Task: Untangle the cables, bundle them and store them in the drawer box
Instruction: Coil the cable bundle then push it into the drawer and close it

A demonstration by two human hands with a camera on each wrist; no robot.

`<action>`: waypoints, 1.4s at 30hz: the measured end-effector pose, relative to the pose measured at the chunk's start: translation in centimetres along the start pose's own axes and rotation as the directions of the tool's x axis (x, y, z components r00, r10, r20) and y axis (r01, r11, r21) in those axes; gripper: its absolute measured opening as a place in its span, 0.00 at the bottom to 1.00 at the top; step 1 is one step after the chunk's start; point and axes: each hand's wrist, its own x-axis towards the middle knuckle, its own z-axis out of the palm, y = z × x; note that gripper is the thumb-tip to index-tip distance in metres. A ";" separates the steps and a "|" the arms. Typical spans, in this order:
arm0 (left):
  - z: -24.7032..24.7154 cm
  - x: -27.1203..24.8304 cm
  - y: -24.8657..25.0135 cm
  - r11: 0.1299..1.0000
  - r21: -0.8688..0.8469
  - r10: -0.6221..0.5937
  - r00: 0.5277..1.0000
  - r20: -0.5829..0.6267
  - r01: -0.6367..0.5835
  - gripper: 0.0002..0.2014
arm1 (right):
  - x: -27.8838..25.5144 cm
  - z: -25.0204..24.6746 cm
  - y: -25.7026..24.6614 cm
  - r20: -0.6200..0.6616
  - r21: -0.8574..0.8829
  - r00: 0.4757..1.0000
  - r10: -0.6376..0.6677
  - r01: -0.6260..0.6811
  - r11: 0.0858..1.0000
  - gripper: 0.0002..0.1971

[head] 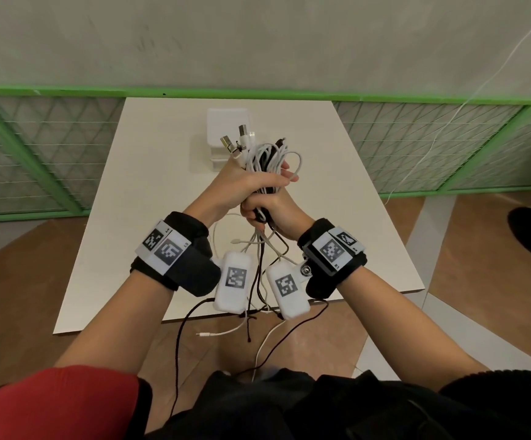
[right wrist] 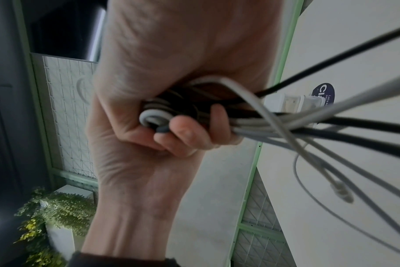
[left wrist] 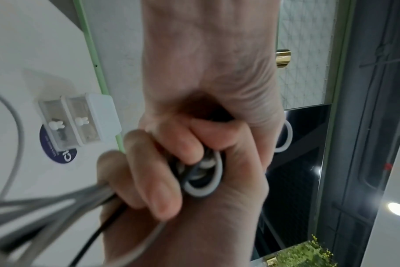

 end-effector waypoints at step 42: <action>-1.2 0.6 -0.8 0.930 0.339 -0.093 0.985 -0.148 0.139 0.12 | 2.9 -3.7 -2.6 -0.150 -0.519 0.968 -0.200 0.095 0.849 0.16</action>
